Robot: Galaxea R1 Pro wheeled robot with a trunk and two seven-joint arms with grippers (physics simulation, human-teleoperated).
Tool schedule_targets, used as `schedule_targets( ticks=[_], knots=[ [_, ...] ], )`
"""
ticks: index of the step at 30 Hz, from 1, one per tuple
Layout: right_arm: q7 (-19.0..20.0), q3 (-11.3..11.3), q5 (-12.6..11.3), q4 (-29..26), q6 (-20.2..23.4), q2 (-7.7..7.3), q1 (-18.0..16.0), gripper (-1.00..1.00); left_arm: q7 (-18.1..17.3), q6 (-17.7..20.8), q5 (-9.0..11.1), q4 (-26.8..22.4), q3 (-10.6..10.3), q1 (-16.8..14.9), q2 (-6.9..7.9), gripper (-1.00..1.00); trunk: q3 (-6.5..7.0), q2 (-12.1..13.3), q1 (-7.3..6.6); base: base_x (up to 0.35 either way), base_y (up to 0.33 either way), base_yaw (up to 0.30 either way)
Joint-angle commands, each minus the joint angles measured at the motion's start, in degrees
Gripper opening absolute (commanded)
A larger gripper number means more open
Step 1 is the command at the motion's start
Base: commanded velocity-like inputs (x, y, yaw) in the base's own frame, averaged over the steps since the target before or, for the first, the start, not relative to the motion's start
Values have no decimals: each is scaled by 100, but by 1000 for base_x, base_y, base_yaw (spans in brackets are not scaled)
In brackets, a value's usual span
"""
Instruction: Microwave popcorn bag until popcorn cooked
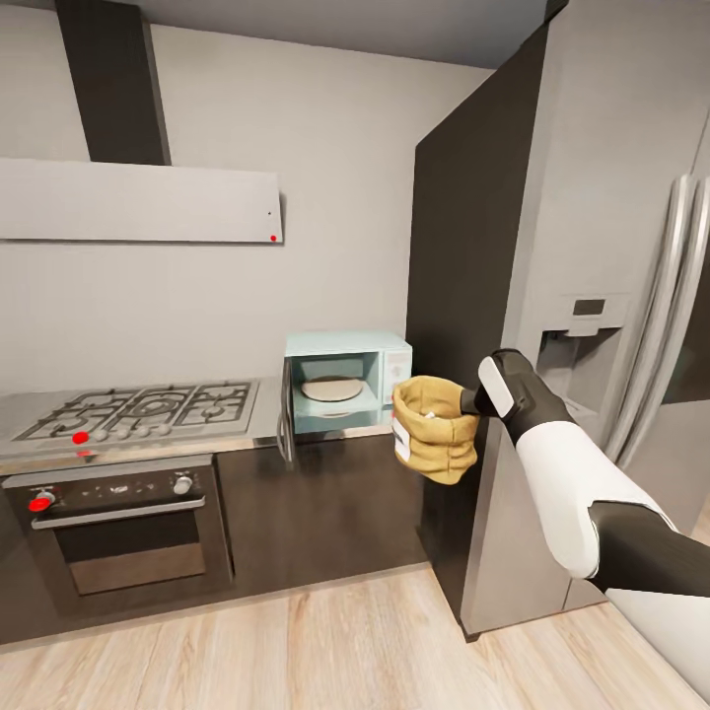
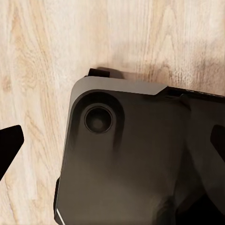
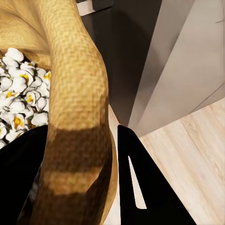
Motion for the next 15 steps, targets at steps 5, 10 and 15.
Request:
schedule_targets(
  ticks=[5,10,15],
  knots=[
    [-60,-22,-61,-20,6,12,-4,-100,-1,-14,31,1,13,-2,-2,100,-8,-5,0,0,0,0],
    [-60,-15,-71,-21,6,12,-4,-100,-1,-14,31,1,16,-2,-2,100,-8,-5,0,0,0,0],
    [-60,-14,-77,-21,6,12,-4,-100,-1,-14,31,1,13,-2,-2,100,-8,-5,0,0,0,0]
  ],
)
